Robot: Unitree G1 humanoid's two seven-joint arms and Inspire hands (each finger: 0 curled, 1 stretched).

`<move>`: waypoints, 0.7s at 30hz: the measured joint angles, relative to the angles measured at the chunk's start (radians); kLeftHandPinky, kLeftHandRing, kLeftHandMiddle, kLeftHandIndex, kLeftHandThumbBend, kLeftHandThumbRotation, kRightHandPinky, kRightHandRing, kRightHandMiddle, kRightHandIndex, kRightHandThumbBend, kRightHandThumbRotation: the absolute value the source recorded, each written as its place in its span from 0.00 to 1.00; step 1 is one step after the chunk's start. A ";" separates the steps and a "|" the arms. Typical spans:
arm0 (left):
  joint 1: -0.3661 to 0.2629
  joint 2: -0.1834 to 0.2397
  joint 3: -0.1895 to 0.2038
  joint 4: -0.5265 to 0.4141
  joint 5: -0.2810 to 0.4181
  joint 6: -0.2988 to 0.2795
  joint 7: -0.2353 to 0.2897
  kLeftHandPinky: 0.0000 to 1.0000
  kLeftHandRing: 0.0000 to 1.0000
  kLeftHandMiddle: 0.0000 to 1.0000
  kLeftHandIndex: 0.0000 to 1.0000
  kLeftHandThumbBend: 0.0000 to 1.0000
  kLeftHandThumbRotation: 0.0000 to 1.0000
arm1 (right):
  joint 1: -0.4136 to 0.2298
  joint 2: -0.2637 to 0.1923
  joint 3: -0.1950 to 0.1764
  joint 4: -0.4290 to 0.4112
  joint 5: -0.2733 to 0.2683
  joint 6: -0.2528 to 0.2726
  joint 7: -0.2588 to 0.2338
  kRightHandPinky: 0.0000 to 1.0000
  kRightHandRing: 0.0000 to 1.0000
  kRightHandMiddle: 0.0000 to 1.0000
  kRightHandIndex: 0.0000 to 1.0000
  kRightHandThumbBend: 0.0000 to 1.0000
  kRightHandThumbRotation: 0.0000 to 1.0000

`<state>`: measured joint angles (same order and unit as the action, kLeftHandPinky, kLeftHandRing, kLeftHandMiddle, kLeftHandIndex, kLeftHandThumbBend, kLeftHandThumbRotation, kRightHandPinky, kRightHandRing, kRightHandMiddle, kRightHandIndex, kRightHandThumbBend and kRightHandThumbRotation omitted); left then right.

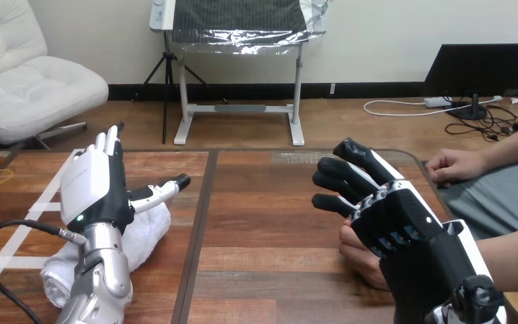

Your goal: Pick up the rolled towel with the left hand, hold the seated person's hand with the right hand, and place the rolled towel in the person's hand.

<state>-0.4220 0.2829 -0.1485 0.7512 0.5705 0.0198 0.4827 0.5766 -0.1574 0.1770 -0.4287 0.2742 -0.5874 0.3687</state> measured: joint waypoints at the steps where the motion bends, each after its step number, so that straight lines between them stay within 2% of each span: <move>1: -0.003 0.000 -0.001 0.001 0.000 0.011 -0.002 0.98 0.97 0.99 0.98 0.95 0.56 | 0.000 0.000 0.000 0.001 0.000 0.000 0.000 0.80 0.85 0.85 0.88 0.96 1.00; 7: -0.019 0.002 -0.006 0.014 0.000 0.049 -0.006 0.95 0.97 0.99 0.98 0.96 0.55 | 0.000 0.000 0.001 0.003 0.000 -0.001 -0.001 0.80 0.86 0.85 0.88 0.97 1.00; 21: -0.071 0.009 -0.038 0.082 0.000 0.127 -0.024 0.95 0.98 1.00 0.97 0.97 0.54 | 0.000 -0.001 0.004 0.003 0.000 -0.002 0.000 0.80 0.86 0.85 0.87 0.97 1.00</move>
<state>-0.4932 0.2922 -0.1870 0.8333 0.5704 0.1464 0.4590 0.5766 -0.1580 0.1814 -0.4258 0.2746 -0.5895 0.3682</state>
